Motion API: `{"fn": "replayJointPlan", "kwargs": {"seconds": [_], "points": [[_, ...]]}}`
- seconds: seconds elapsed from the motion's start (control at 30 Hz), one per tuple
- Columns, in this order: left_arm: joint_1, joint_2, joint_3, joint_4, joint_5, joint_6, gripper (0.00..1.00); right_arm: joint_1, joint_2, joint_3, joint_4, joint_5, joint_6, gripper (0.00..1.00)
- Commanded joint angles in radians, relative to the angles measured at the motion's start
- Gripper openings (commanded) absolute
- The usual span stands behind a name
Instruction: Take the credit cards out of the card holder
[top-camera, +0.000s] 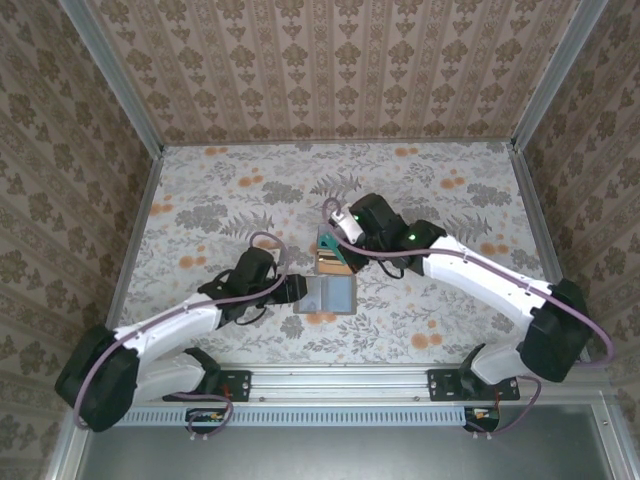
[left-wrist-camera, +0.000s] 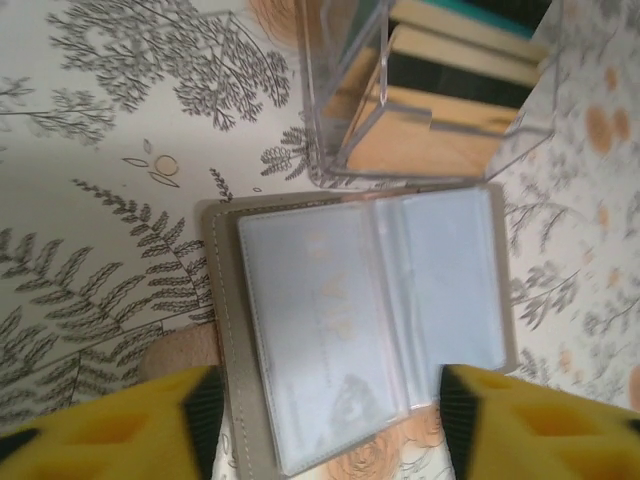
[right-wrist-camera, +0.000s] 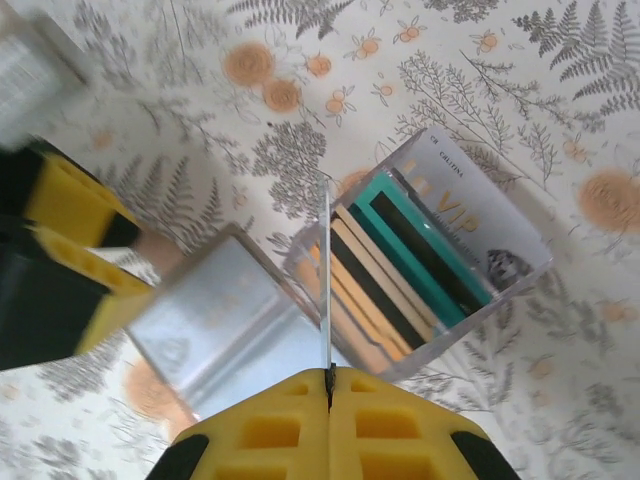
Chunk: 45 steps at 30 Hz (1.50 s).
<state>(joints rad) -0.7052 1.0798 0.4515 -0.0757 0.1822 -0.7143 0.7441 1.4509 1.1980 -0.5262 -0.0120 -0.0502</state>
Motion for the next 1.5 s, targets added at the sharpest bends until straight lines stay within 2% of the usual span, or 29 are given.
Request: {"fn": "replayJointPlan", "kwargs": {"seconds": [0.0,0.1,0.17,0.33,0.6,1.27,1.3,1.37,1.47], "points": [[0.013,-0.087,-0.034,-0.060,-0.049,0.012,0.68,0.003,0.072,0.092,-0.126,0.055,-0.257,0.00],[0.020,-0.168,-0.059,-0.086,-0.081,0.016,0.94,0.003,0.135,0.155,-0.166,0.092,-0.377,0.00],[0.026,-0.216,-0.079,-0.094,-0.094,0.014,1.00,0.004,0.171,0.181,-0.175,0.123,-0.444,0.00],[0.043,-0.296,-0.115,-0.103,-0.099,0.010,1.00,0.009,0.248,0.234,-0.190,0.171,-0.560,0.00],[0.062,-0.310,-0.125,-0.118,-0.084,0.013,1.00,0.012,0.337,0.289,-0.167,0.218,-0.639,0.00],[0.082,-0.314,-0.125,-0.128,-0.067,0.017,1.00,0.008,0.495,0.356,-0.187,0.243,-0.637,0.00],[0.082,-0.313,-0.125,-0.129,-0.067,0.016,1.00,0.008,0.497,0.359,-0.186,0.246,-0.637,0.03],[0.084,-0.313,-0.125,-0.130,-0.066,0.017,1.00,0.005,0.500,0.358,-0.174,0.265,-0.629,0.26],[0.085,-0.313,-0.125,-0.128,-0.062,0.019,1.00,-0.002,0.491,0.354,-0.148,0.294,-0.612,0.34]]}}
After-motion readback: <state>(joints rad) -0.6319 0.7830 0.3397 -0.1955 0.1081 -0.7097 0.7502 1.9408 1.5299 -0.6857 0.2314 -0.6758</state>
